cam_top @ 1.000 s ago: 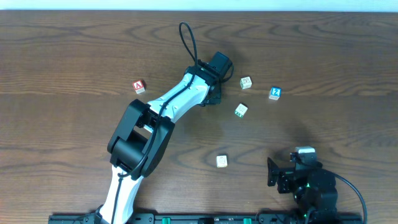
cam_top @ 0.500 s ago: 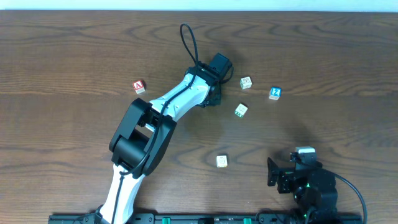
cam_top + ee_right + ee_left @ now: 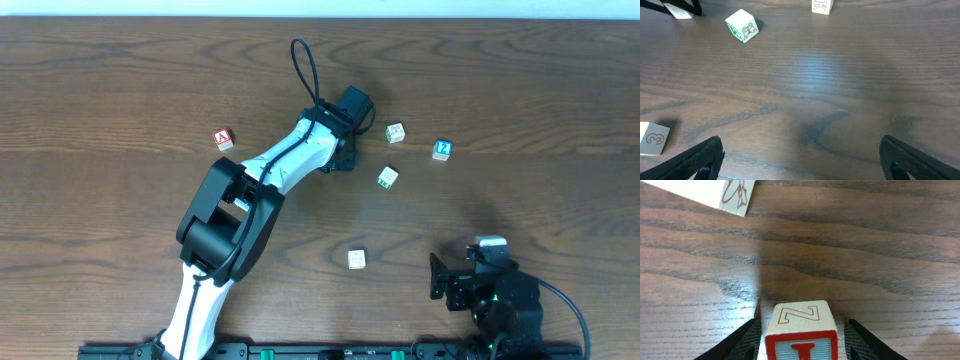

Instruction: Spell out Ai2

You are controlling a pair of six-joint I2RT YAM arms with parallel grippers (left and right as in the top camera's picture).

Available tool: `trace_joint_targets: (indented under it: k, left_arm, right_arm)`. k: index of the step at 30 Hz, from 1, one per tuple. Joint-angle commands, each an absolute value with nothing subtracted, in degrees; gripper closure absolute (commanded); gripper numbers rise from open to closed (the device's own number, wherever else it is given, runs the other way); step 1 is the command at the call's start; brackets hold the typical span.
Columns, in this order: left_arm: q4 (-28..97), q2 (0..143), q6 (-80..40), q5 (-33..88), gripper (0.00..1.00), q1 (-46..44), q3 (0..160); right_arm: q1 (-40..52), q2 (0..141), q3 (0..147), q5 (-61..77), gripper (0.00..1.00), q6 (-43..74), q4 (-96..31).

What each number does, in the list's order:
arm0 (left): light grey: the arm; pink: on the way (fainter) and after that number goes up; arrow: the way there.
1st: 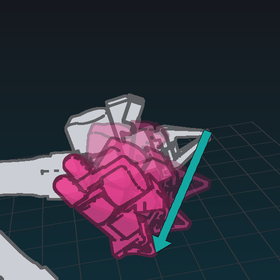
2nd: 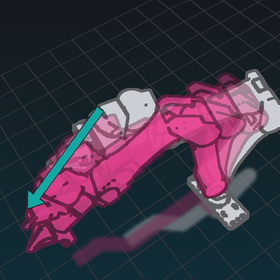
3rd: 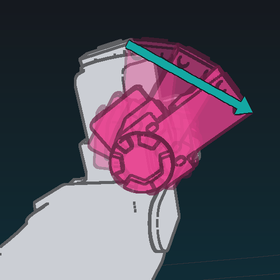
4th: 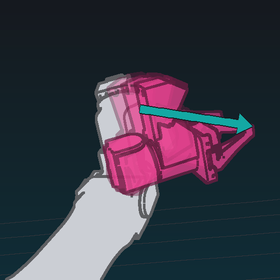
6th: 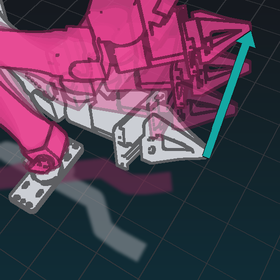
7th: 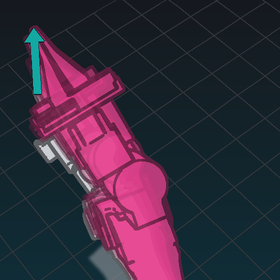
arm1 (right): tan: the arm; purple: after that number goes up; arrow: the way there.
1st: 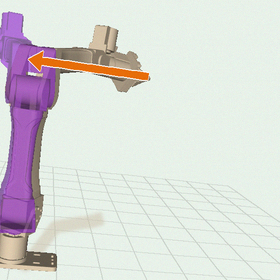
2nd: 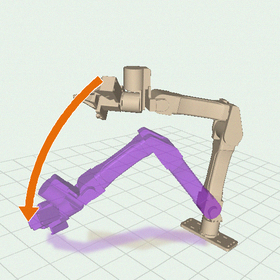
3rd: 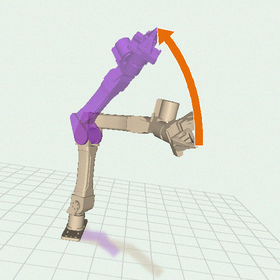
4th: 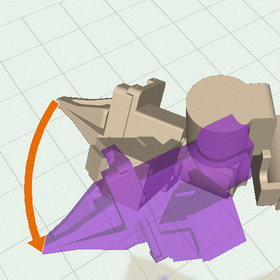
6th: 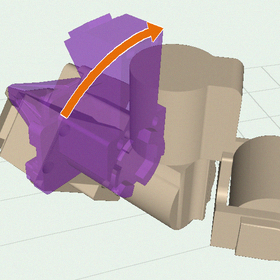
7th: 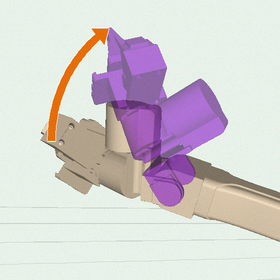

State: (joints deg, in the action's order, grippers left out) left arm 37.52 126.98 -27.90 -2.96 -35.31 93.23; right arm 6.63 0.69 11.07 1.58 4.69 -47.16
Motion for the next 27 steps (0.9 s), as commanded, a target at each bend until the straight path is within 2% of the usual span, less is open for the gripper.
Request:
trace_joint_targets:
  k: [1,4,9,14,16,19,22,27]
  left_arm:
    - [37.5,128.1,-24.7,-3.3,0.45,-35.2,93.0]
    - [37.6,127.7,-23.2,-3.6,0.41,-35.1,93.4]
    - [39.6,123.6,-23.1,-3.8,0.39,-34.8,95.8]
    - [44.8,111.4,-22.2,-5.4,0.39,-34.5,101.6]
    - [45.8,106.5,-21.8,-8.4,0.37,-34.4,102.3]
    - [48.4,100.0,-21.3,-17.5,0.30,-33.4,102.3]
    - [51.9,98.6,-19.1,-20.1,0.26,-29.3,102.3]
    - [55.9,102.2,-24.3,-11.9,0.24,-18.6,99.5]
  right_arm:
    - [6.2,0.3,10.5,1.8,0.01,3.8,-47.4]
    - [6.2,0.3,10.5,1.8,0.01,3.8,-47.4]
    - [6.2,0.3,10.5,1.8,0.01,3.8,-47.4]
    - [6.2,0.3,10.5,1.8,0.01,3.8,-47.4]
    - [6.2,0.3,10.5,1.8,0.01,3.8,-47.4]
    - [6.2,0.3,10.5,1.8,0.01,3.8,-47.4]
    - [6.2,0.3,10.5,1.8,0.01,3.8,-47.4]
    - [6.2,0.3,10.5,1.8,0.01,3.8,-47.4]
